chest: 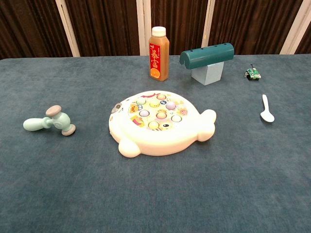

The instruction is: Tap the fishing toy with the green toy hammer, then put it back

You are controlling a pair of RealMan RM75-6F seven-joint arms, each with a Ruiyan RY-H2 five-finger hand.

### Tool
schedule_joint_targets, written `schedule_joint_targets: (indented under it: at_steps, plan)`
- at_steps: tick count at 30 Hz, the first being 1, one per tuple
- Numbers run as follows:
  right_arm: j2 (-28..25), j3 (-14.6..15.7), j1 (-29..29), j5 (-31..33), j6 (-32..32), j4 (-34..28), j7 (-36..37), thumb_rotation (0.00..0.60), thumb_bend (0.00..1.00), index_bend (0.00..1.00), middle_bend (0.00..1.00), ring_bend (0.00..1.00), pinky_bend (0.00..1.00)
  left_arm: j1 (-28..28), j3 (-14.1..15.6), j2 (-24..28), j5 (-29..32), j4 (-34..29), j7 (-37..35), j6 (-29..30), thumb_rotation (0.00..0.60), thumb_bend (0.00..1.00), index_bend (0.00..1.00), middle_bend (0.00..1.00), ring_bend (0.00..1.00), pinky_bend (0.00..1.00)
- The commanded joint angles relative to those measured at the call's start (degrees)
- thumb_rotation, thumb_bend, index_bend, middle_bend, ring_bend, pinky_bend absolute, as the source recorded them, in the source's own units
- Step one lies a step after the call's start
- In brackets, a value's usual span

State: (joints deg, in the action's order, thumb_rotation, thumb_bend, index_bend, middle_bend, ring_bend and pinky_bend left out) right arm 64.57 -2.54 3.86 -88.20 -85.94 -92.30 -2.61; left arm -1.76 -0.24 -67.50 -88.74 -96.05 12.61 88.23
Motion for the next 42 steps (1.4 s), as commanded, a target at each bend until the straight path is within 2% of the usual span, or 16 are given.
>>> schedule_joint_targets:
  at_steps: [1, 21, 28, 31, 37, 42]
  plan:
    - [-0.1, 0.0, 0.0, 0.0, 0.1, -0.1, 0.1, 0.6, 0.17, 0.0, 0.0, 0.0, 0.0, 0.0, 0.0, 0.0, 0.0, 0.0, 0.1, -0.1, 0.6, 0.0, 0.0, 0.0, 0.0, 0.0]
    - [-0.1, -0.1, 0.3, 0.5, 1.0, -0.2, 0.5, 0.6, 0.17, 0.0, 0.0, 0.0, 0.0, -1.1, -0.4, 0.5, 1.8, -0.7, 1.2, -2.5, 0.6, 0.0, 0.0, 0.0, 0.0, 0.0]
    - [0.0, -0.1, 0.5, 0.7, 1.3, -0.2, 1.2, 0.6, 0.17, 0.0, 0.0, 0.0, 0.0, -4.2, -3.5, 1.9, 4.8, -3.8, 3.1, -5.8, 0.6, 0.0, 0.0, 0.0, 0.0, 0.0]
    - [0.0, -0.1, 0.6, 0.7, 1.6, -0.3, 1.2, 0.6, 0.17, 0.0, 0.0, 0.0, 0.0, -6.9, -5.4, 2.4, 6.7, -5.7, 4.8, -9.0, 0.6, 0.0, 0.02, 0.0, 0.0, 0.02]
    - [0.1, -0.2, 0.7, 1.0, 1.9, -0.5, 1.1, 0.6, 0.17, 0.0, 0.0, 0.0, 0.0, -13.6, -9.4, 2.4, 15.7, -8.3, 10.3, -18.3, 0.6, 0.03, 0.09, 0.0, 0.0, 0.03]
    - [0.0, -0.3, 0.7, 1.6, 2.2, -0.6, 1.4, 0.6, 0.17, 0.0, 0.0, 0.0, 0.0, -18.4, -12.2, 0.4, 23.2, -7.4, 14.7, -23.0, 0.6, 0.08, 0.18, 0.08, 0.01, 0.11]
